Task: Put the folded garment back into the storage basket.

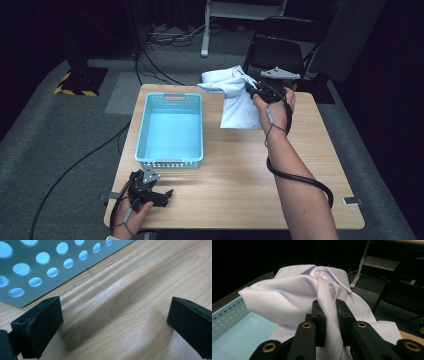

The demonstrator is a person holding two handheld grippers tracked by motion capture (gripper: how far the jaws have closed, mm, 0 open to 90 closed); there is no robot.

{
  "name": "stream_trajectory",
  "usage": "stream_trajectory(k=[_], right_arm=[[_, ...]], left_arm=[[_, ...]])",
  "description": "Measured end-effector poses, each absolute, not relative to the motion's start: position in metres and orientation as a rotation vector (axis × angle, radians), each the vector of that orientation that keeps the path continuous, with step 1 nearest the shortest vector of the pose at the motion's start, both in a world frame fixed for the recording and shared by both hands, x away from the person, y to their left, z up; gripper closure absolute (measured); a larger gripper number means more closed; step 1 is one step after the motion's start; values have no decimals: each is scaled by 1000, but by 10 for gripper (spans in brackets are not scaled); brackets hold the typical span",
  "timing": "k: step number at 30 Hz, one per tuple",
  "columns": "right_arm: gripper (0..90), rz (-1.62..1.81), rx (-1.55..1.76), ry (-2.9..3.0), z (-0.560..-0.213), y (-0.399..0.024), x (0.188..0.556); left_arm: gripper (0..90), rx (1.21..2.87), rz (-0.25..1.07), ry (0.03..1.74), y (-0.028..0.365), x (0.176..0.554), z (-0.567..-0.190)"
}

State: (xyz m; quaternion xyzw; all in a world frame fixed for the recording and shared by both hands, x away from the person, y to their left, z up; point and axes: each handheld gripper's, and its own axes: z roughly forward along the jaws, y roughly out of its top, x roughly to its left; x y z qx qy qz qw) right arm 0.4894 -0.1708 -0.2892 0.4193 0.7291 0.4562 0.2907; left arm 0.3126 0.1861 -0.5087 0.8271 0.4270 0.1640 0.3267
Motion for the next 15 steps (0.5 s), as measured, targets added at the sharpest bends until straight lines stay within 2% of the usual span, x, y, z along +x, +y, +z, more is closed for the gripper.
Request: stream_trajectory(k=[15], right_arm=[[796, 1250, 1097, 1951, -283, -150, 492]], left_arm=[[2, 2166, 433, 1119, 186, 313, -509]])
